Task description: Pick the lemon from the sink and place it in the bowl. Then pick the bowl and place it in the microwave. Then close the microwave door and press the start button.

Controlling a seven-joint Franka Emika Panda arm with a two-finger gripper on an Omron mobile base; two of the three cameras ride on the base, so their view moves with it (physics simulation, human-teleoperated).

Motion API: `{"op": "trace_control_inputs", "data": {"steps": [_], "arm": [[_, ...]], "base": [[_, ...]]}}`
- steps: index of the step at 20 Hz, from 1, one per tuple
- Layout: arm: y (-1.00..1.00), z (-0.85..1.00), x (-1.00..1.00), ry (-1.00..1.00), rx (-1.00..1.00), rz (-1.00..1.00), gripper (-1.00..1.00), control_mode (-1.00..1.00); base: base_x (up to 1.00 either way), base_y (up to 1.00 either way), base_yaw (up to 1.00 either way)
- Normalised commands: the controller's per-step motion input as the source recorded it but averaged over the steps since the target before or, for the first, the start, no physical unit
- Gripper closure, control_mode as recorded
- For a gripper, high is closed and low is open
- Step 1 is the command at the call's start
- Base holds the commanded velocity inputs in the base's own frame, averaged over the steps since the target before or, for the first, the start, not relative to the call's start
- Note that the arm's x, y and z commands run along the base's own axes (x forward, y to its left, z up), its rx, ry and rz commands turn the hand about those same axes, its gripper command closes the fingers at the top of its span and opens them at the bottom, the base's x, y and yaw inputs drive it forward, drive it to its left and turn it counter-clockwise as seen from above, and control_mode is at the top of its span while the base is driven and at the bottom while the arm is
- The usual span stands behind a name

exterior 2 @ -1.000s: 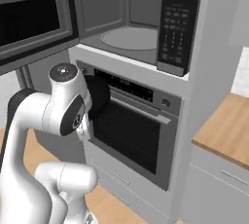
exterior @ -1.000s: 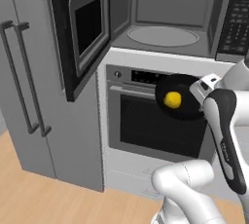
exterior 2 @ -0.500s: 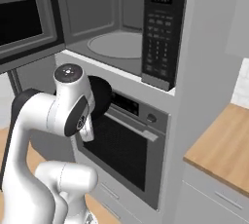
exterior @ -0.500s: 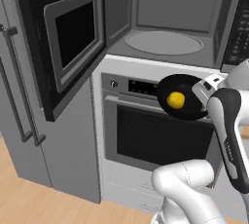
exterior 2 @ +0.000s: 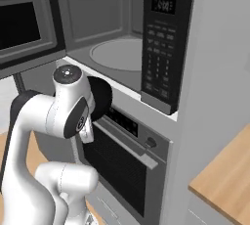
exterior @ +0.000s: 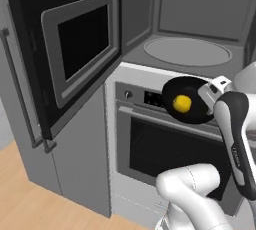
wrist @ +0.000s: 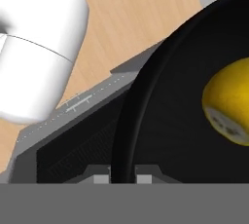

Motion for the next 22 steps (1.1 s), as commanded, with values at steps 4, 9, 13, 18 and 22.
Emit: {"op": "trace_control_inputs", "data": {"steps": [4, 9, 13, 18, 22], "arm": [[0.0, 0.0, 0.0, 0.0, 0.0, 0.0, 1.0, 1.0], [0.02, 0.04, -0.05, -0.03, -0.01, 0.02, 1.0, -1.0], [0.07, 0.33, -0.05, -0.03, 0.0, -0.02, 1.0, -1.0], [0.11, 0.6, 0.0, -0.06, 0.0, -0.25, 1.0, -1.0], [0.03, 0.72, 0.01, -0.06, 0.0, -0.36, 1.0, -1.0]], "base": [[0.0, 0.17, 0.23], [-0.09, 0.2, 0.14], [0.0, 0.0, 0.0], [0.0, 0.0, 0.0], [0.0, 0.0, 0.0]]}}
